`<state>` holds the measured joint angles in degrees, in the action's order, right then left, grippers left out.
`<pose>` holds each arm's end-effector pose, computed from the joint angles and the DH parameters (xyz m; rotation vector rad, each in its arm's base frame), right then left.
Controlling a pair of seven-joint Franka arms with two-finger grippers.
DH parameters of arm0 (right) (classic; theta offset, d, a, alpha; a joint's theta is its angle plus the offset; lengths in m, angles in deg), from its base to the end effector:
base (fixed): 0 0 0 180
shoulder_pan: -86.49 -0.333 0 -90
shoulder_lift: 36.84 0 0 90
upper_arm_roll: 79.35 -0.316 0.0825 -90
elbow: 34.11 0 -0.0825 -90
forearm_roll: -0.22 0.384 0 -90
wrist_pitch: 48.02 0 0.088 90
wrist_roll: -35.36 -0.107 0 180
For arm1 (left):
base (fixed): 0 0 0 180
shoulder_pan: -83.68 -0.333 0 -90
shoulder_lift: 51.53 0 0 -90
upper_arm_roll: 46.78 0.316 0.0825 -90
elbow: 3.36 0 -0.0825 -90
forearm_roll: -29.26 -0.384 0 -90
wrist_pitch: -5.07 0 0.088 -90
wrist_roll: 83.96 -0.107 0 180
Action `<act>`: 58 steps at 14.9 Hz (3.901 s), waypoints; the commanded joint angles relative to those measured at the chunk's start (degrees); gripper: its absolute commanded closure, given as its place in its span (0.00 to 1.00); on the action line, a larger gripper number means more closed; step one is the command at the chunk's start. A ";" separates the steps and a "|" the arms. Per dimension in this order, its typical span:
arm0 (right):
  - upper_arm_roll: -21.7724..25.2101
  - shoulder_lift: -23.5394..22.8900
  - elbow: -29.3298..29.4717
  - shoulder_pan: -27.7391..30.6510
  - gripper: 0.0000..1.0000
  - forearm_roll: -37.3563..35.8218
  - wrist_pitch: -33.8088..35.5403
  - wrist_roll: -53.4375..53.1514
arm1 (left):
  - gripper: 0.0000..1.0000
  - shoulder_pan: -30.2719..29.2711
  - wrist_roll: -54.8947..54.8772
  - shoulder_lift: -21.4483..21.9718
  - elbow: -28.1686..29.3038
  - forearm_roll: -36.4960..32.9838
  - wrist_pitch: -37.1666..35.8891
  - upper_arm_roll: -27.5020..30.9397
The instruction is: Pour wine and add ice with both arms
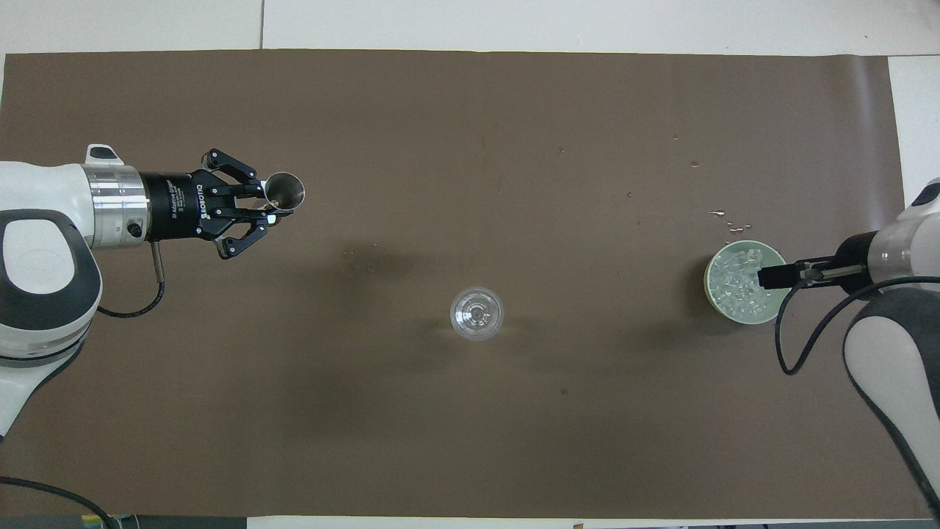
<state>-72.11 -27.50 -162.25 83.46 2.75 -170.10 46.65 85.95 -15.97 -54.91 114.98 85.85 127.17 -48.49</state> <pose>0.4992 -0.0362 0.4431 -3.0855 -0.1579 -0.0975 0.5662 -0.0759 0.4223 1.6065 1.7777 -0.6145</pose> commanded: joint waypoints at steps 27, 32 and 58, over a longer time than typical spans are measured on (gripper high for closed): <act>-0.13 -10.65 -6.33 0.23 0.22 1.08 -15.29 7.79 | 0.00 -26.71 -31.70 -22.81 -3.02 18.56 -23.57 -0.57; -0.13 -10.66 -6.33 0.75 0.23 1.08 -15.12 7.87 | 0.00 -27.06 -31.69 -22.72 -11.09 5.42 -22.69 0.22; -0.13 -10.57 -7.30 1.98 0.49 1.17 -15.65 9.36 | 0.00 -0.61 -64.21 0.13 -27.10 -54.55 -29.80 -0.92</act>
<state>-71.88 -38.39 -168.54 84.15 3.39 -184.36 54.90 84.94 -78.98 -55.54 89.57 33.71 100.48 -49.88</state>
